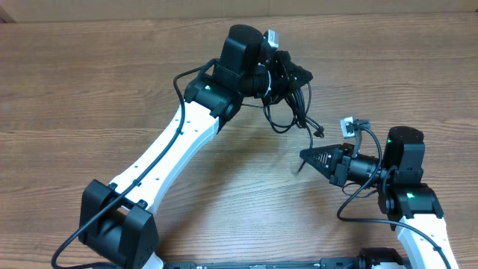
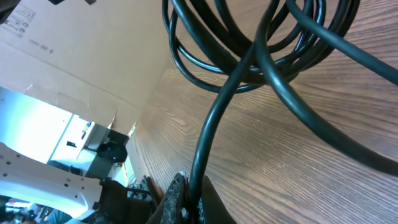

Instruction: Untangle cables

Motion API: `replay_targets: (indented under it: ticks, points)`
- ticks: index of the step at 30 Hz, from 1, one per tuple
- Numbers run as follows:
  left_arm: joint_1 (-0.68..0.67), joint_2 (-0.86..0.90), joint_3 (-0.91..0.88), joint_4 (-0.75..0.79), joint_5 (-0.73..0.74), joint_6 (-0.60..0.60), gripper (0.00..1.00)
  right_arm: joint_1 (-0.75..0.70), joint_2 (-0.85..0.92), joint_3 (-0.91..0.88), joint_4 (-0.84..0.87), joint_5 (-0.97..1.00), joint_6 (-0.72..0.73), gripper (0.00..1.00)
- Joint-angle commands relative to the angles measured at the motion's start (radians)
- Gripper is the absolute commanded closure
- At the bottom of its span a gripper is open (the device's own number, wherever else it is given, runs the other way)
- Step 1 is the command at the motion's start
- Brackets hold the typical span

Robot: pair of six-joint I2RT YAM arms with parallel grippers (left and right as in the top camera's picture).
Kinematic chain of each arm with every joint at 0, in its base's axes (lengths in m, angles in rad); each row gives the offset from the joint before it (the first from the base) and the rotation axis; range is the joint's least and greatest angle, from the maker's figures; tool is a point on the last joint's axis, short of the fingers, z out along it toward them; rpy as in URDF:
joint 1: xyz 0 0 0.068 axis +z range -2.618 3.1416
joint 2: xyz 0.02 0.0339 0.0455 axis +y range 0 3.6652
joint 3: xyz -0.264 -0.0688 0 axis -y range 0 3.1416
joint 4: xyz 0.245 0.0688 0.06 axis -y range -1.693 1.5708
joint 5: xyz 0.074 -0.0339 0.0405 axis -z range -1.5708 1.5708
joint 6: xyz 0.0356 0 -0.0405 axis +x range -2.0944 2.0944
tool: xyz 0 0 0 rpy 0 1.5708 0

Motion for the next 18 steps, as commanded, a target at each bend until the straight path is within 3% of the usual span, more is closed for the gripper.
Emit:
replay_targets:
  ticks: [1,6,8,12,13,14,15,18]
  points:
    - [0.011,-0.028,0.027,0.016,-0.011,0.028,0.96,0.011,0.001,0.015,-0.012,-0.042,-0.069,0.96]
    - [0.011,-0.028,0.027,0.016,0.069,0.047,0.96,0.011,0.002,0.015,-0.048,0.038,-0.094,0.96]
    - [0.011,-0.028,0.027,0.016,0.094,0.093,0.96,0.011,0.002,0.015,-0.066,0.092,-0.091,0.91]
    - [0.011,-0.028,0.027,0.012,0.156,0.258,0.96,0.011,0.002,0.015,-0.117,0.169,-0.086,0.58]
    - [0.011,-0.028,0.027,0.008,0.171,0.306,0.96,0.011,0.002,0.015,-0.126,0.178,-0.086,0.46]
    - [0.011,-0.028,0.027,0.005,0.184,0.346,0.96,0.011,0.002,0.015,-0.133,0.185,-0.086,0.18]
    - [0.011,-0.028,0.027,-0.001,0.198,0.395,0.96,0.011,0.002,0.015,-0.139,0.19,-0.086,0.06]
    - [0.011,-0.028,0.027,-0.031,0.208,0.476,0.96,0.011,0.002,0.015,-0.142,0.192,-0.086,0.0]
